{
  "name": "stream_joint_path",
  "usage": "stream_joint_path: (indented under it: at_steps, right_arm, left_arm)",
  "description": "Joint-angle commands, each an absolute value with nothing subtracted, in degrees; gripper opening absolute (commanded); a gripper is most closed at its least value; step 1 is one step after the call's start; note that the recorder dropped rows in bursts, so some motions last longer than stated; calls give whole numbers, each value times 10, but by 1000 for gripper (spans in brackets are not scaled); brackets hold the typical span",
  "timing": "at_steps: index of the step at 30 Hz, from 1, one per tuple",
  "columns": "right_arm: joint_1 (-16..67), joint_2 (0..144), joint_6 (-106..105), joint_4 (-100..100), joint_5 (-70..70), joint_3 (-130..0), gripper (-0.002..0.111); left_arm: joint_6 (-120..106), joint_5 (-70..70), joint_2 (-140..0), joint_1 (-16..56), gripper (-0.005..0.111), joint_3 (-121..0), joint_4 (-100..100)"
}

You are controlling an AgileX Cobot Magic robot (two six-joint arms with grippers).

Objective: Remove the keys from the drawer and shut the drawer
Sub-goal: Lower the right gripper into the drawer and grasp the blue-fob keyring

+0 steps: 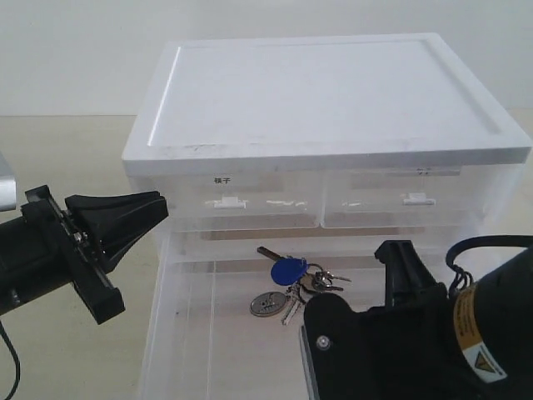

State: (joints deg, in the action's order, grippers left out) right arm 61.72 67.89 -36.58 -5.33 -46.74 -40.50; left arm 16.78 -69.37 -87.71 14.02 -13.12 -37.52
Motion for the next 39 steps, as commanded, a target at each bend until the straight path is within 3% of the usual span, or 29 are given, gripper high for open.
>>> stream_joint_path:
  at_steps: [1, 5, 8, 16, 21, 26, 39]
  right_arm:
    - [618, 644, -361, -53, -455, -408, 47]
    - [618, 587, -313, -53, -440, -425, 47]
    - [618, 559, -156, -67, -386, -437, 47]
    - [616, 632, 191, -253, -349, -443, 48]
    - [616, 713, 323, -341, -315, -443, 68]
    - [616, 788, 546, -438, -341, -456, 67]
    - [616, 906, 672, -501, -347, -486, 67]
  left_arm:
    - [170, -700, -880, 145, 4, -134, -373]
    - [170, -700, -880, 145, 4, -134, -373]
    - [170, -700, -880, 145, 4, -134, -372]
    - [170, -700, -880, 145, 4, -134, -375]
    - [170, -700, -880, 145, 4, -134, -380]
    - [170, -700, -880, 145, 4, -134, -375]
    - [186, -700, -880, 145, 4, -134, -384]
